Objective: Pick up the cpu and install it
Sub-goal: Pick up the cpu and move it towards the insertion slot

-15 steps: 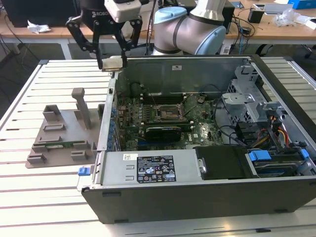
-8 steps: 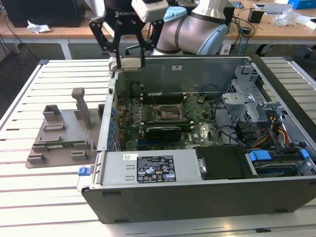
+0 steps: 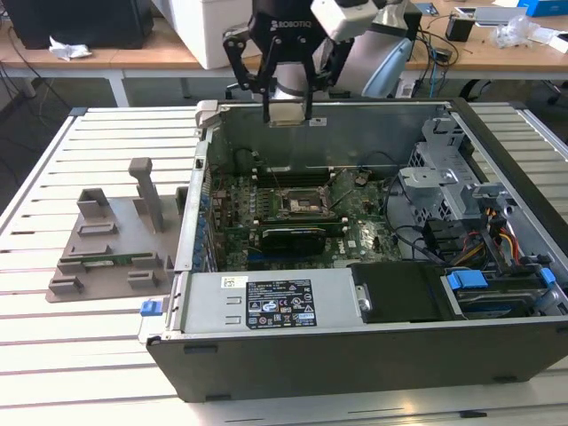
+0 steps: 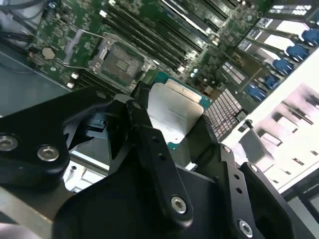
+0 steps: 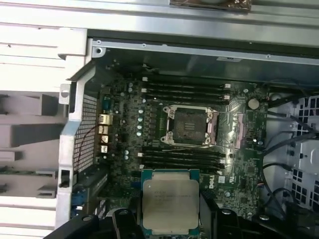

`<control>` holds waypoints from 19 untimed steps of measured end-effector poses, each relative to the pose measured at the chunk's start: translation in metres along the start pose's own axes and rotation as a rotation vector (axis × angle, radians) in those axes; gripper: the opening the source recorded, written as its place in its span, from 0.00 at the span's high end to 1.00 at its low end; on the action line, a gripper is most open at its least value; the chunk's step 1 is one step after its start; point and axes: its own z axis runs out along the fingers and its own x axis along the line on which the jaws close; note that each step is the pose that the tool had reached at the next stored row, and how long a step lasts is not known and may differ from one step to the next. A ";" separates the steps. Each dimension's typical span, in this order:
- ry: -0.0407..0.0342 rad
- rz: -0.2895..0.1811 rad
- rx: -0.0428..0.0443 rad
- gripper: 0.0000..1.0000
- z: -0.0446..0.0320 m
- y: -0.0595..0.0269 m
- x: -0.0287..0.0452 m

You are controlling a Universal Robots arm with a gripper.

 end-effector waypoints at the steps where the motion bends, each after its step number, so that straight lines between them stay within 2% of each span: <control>1: 0.0005 0.000 -0.0001 0.45 0.0000 -0.0005 -0.0065; 2: 0.0009 0.000 -0.0001 0.45 0.0001 -0.0008 -0.0108; 4: 0.0024 0.000 -0.0002 0.45 0.0002 -0.0020 -0.0281; 6: 0.0035 0.000 0.0001 0.45 0.0010 -0.0024 -0.0368; 11: 0.0067 0.000 0.0019 0.45 0.0115 0.0015 -0.0447; 19: 0.0067 -0.012 0.0020 0.45 0.0309 0.0123 -0.0457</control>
